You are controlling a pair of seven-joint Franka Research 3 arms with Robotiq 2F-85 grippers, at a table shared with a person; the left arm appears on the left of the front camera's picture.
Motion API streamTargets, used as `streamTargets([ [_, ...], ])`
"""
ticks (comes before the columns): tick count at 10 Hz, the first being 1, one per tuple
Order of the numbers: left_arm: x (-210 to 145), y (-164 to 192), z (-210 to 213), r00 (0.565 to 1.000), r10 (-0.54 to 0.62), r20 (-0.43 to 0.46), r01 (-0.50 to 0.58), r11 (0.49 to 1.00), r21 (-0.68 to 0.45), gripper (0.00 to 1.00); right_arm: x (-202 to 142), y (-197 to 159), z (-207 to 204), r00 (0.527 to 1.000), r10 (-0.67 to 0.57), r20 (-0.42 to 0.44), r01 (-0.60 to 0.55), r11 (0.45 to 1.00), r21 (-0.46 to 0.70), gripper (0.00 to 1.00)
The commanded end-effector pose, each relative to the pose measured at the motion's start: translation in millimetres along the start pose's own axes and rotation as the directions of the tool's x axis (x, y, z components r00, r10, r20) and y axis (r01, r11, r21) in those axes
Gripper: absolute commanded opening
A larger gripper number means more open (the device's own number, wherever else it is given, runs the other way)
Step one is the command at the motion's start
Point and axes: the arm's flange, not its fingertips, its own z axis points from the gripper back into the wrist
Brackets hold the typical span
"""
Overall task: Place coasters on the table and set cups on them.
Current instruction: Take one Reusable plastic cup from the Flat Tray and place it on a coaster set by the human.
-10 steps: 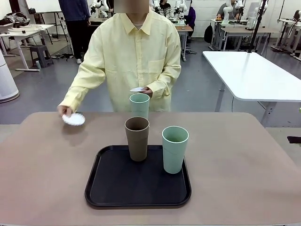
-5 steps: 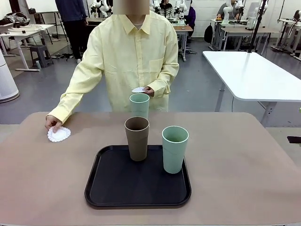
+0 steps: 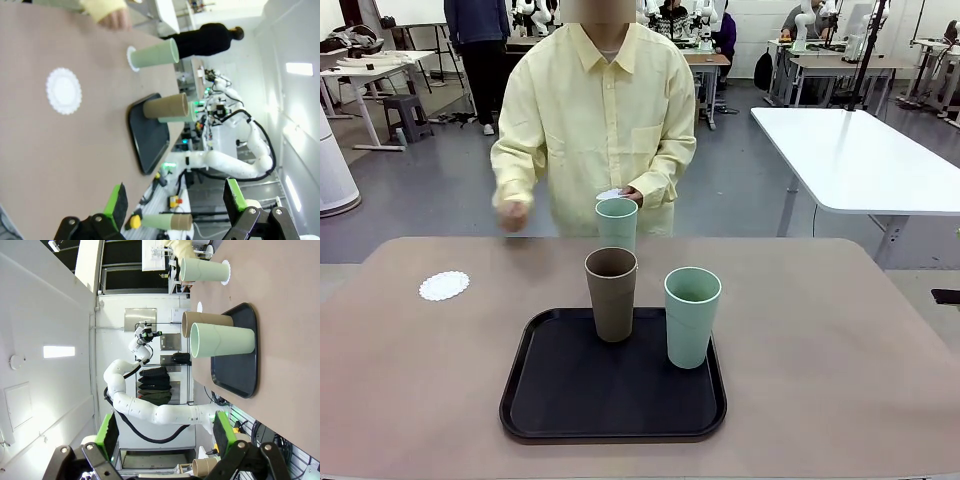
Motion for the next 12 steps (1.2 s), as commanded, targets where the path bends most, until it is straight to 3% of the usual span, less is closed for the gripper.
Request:
streamTargets([
  [1, 0.0, -2.3, 0.5, 1.0, -0.006, 0.005, 0.006, 1.0, -0.009, 1.0, 0.0, 1.1, 0.4, 1.0, 0.007, -0.001, -0.007, 1.0, 0.012, 1.0],
  [11, 0.0, 0.0, 0.0, 1.0, 0.0, 0.0, 0.0, 1.0, 0.0, 1.0, 0.0, 1.1, 0.4, 1.0, 0.007, -0.001, -0.007, 1.0, 0.012, 1.0],
  [12, 6.0, -27.8, -12.6, 0.995, -0.095, -0.036, 0.098, 0.991, 0.092, 1.0, 0.0, 1.1, 0.4, 1.0, 0.007, -0.001, -0.007, 1.0, 0.012, 1.0],
])
